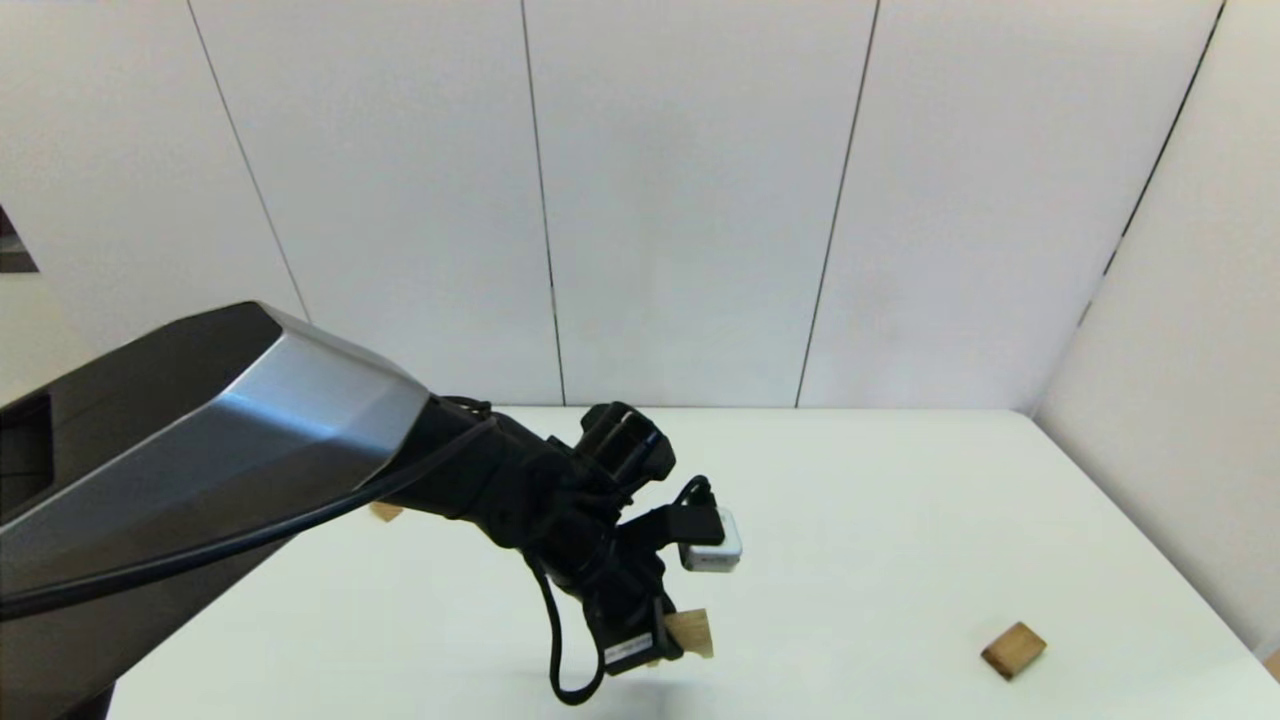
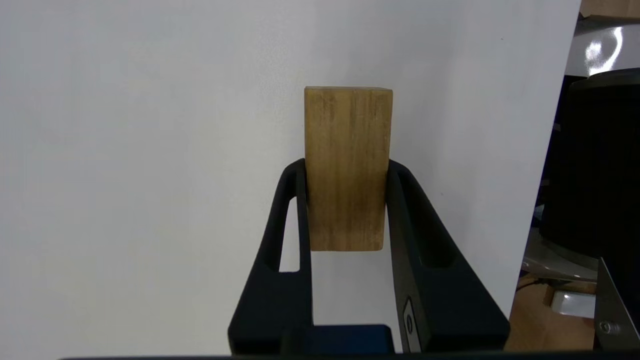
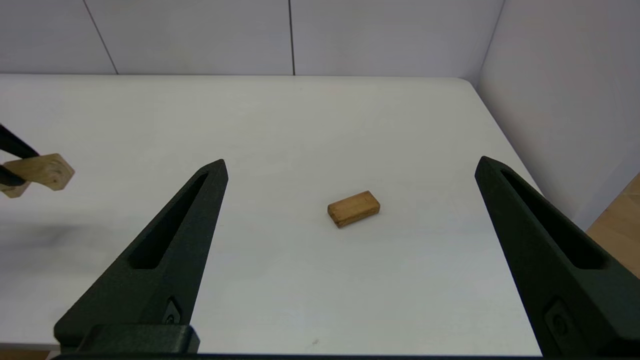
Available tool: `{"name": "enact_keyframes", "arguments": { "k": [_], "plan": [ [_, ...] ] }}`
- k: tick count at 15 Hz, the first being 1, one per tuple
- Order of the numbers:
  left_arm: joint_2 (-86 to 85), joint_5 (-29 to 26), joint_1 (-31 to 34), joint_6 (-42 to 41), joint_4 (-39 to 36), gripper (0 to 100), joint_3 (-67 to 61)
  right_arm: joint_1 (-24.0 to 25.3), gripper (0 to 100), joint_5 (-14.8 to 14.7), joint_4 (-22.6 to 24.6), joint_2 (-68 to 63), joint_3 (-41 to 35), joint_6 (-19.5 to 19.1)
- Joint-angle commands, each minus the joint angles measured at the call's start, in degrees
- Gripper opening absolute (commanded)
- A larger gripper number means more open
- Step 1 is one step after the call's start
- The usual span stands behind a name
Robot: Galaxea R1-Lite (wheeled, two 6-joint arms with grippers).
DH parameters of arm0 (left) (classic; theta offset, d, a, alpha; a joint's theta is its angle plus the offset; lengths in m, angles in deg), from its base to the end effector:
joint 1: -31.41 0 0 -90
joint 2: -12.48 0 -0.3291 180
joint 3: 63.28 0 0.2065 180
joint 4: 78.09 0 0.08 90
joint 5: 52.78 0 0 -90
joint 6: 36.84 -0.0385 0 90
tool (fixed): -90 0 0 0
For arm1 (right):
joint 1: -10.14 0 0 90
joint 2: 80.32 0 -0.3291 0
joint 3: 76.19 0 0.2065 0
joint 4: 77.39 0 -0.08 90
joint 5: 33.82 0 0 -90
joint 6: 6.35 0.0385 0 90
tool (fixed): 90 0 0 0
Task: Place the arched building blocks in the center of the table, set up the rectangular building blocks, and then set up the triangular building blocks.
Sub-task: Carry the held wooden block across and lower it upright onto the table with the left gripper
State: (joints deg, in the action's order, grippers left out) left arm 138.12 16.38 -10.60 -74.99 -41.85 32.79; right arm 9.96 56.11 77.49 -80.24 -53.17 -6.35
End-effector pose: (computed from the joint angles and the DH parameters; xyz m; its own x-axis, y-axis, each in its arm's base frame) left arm 0.3021 -0.2905 0.0598 0.0465 -0.5206 -0.8525 0.9957 0.0922 -0.0021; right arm -0.0207 0.0000 0.0764 0.9994 -0.0044 -0.0352 0.0044 1.0000 0.0000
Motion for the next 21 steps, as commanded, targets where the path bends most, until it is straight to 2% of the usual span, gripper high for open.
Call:
{"name": "enact_keyframes", "arguments": {
  "k": [1, 9, 13, 21],
  "plan": [
    [4.62, 0.18, -0.18, -1.85, 7.26, 0, 7.03, 0.01, 100, -0.01, -0.01, 0.01, 0.01, 0.0],
    [8.05, 0.27, -1.85, -4.57, 6.91, 0, 4.57, 0.01, 100, -0.01, -0.01, 0.01, 0.01, 0.0],
    [10.07, 0.18, -1.94, -4.75, 0.49, 0, 3.69, 0.01, 100, -0.01, -0.01, 0.01, 0.01, 0.0],
    [10.77, 0.18, -1.58, -6.42, 0.67, 0, 2.99, 0.01, 100, -0.01, -0.01, 0.01, 0.01, 0.0]
  ]
}}
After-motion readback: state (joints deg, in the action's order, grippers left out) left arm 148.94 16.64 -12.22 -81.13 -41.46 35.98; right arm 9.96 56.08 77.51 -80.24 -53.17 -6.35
